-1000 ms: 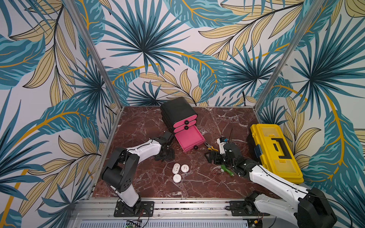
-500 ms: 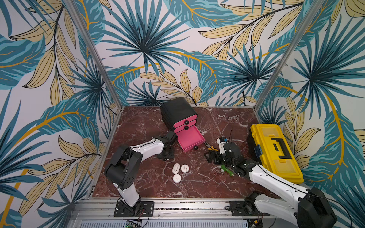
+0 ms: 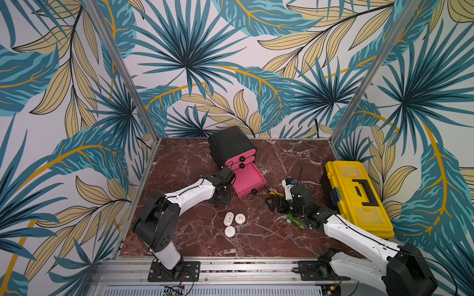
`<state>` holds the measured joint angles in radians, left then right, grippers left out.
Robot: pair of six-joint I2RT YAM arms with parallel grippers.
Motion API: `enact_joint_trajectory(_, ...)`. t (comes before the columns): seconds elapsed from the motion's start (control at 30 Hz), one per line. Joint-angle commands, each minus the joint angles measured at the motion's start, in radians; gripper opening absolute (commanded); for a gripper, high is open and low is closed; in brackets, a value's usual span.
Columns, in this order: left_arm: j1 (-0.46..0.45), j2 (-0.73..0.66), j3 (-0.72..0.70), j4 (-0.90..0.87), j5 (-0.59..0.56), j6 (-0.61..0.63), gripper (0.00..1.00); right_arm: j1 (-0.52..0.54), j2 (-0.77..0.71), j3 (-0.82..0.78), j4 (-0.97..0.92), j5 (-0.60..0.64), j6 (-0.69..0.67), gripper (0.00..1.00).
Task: Put the bluetooth earphones in the drawer according to color
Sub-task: Place the bluetooth earphone in the drawer.
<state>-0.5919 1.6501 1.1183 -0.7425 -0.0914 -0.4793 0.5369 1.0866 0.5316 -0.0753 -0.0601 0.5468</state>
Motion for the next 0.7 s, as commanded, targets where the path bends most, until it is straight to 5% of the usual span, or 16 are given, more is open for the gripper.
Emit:
enact_joint_trajectory(0.0, -0.031, -0.039, 0.096, -0.040, -0.043, 0.028, 0.49, 0.003, -0.020, -0.027, 0.016, 0.001, 0.015, 0.99)
enact_joint_trajectory(0.67, -0.109, 0.249, 0.549, -0.011, 0.004, 0.134, 0.49, 0.004, -0.070, -0.045, 0.005, 0.010, 0.037, 0.99)
